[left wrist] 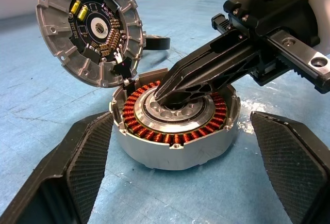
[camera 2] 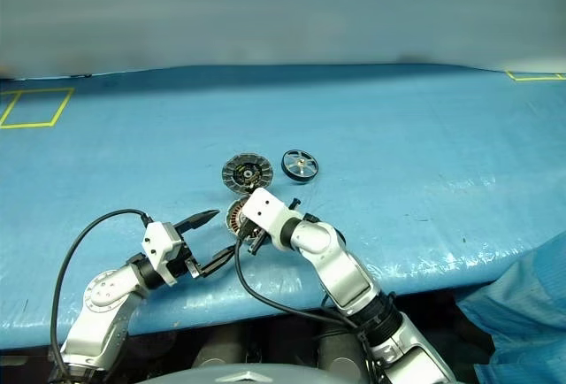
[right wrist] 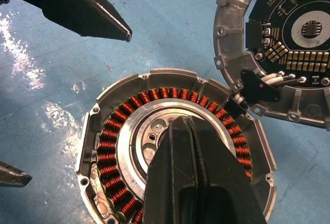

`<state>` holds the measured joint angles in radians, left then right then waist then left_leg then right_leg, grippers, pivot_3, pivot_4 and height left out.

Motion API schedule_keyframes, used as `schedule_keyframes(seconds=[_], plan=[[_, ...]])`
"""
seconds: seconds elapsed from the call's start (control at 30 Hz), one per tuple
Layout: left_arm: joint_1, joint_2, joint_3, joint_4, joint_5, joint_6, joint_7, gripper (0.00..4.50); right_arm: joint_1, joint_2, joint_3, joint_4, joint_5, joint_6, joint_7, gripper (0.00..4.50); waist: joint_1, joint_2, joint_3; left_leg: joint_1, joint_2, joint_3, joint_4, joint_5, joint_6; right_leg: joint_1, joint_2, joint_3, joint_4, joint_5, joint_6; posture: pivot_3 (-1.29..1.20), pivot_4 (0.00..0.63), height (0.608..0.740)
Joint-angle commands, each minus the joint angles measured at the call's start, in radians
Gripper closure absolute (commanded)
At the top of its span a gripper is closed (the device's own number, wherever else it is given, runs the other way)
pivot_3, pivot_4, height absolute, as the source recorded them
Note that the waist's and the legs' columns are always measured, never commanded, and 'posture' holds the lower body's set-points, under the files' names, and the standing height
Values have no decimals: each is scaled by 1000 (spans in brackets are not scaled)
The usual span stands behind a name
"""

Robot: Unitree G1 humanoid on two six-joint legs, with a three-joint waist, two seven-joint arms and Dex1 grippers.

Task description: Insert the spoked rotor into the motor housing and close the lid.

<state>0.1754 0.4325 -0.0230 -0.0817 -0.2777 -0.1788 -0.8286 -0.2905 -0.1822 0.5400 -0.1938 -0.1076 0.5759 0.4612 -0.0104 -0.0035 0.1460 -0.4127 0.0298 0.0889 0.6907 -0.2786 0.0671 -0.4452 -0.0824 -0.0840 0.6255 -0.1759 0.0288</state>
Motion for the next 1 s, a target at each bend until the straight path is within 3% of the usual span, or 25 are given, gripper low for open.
schedule_keyframes(seconds=[0.03, 0.67, 0.87, 1.0], plan=[[-3, -8, -7, -22, -4, -17, 2, 0, 13, -24, -11, -20, -8, 33, 10, 4472, 0, 0, 0, 0, 0, 0, 0, 0, 0, 0, 0, 0, 0, 0, 0, 0, 150, 740], [-33, -22, -30, 3, 1, -24, -1, 0, -9, -28, -54, -103, -14, 41, -19, 4472, -1, 1, 1, -2, 0, -2, 0, 0, 0, -1, 1, -2, 0, -1, -1, 0, 150, 740], [-20, -28, -27, 8, 5, -31, 10, 0, -14, -125, -160, -223, -28, 98, -14, 4472, 0, 1, 1, -3, 0, -2, 0, 0, 0, -1, 0, -3, -1, -1, -1, 0, 150, 740], [-20, -33, -21, 23, 4, -45, 11, 0, -31, -182, -223, -184, -48, 106, -27, 4472, 0, 1, 1, -3, 0, -2, -1, 0, 0, 0, 1, -3, 0, -1, -1, 0, 150, 740]])
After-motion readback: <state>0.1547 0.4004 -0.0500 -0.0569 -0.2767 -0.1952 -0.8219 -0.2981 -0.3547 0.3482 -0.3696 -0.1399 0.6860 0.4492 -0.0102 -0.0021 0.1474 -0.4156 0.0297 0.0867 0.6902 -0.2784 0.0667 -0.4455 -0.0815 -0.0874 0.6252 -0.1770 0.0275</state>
